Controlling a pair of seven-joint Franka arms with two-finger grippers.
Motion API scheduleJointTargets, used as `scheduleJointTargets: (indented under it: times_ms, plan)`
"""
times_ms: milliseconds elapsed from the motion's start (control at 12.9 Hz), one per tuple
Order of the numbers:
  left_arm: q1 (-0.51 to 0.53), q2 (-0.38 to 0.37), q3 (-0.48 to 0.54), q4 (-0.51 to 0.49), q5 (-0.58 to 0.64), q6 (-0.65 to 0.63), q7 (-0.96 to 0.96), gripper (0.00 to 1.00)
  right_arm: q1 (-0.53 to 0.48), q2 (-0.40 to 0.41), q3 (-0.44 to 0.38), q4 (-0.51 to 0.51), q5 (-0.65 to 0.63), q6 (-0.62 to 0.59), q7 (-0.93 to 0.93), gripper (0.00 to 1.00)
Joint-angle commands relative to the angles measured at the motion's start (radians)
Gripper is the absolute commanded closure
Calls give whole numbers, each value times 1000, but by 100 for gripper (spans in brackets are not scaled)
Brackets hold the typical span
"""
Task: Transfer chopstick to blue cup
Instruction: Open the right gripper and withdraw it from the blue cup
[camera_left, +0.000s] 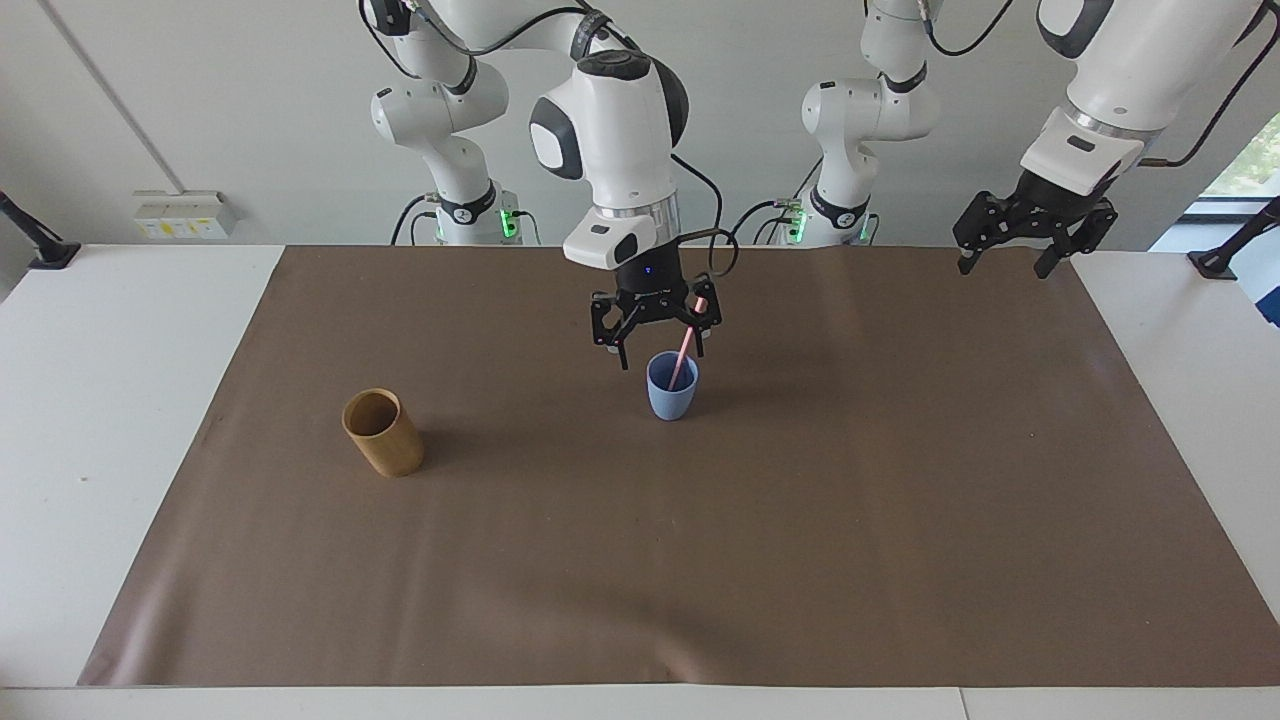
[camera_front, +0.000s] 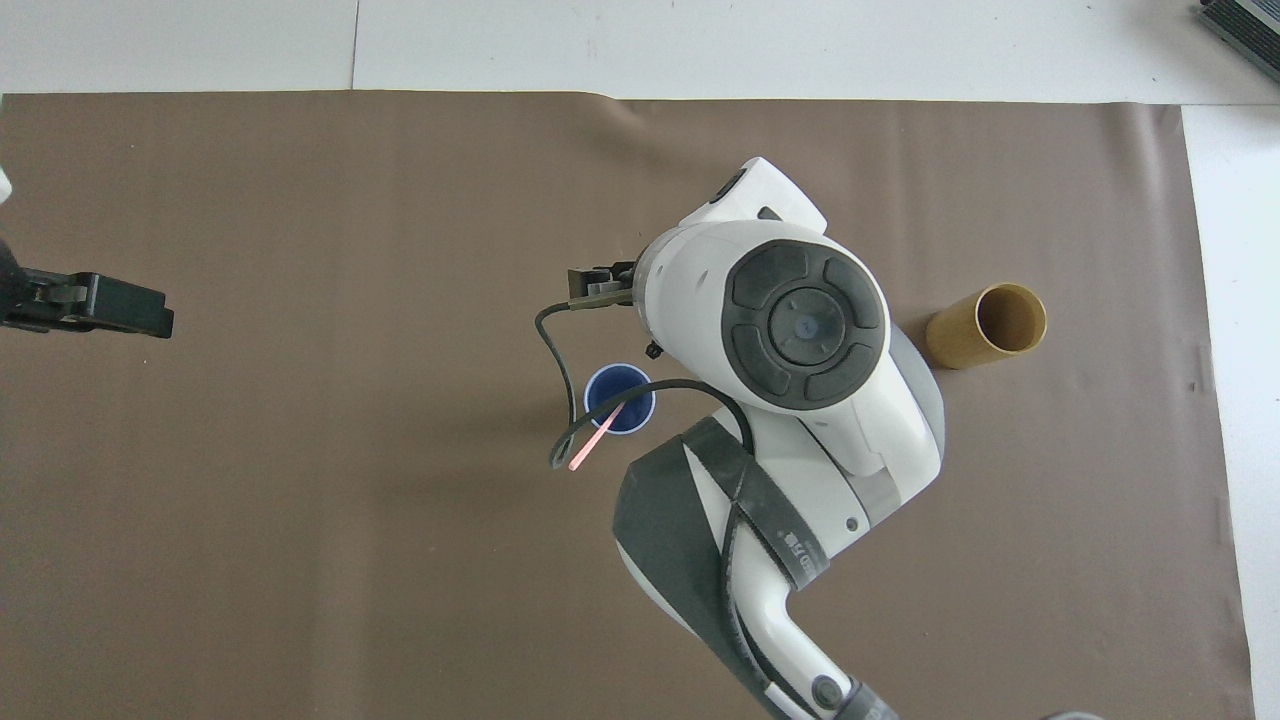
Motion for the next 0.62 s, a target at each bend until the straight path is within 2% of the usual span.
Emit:
scheduleJointTargets:
  times_ms: [0,542]
  plan:
    - [16,9,-12,25,2,-25,14,0,-76,-82,7,-7,-4,-97,-7,0]
    - [18,9,-12,25,2,-26,14,0,-295,-228,7,-4,51,-411,-12,0]
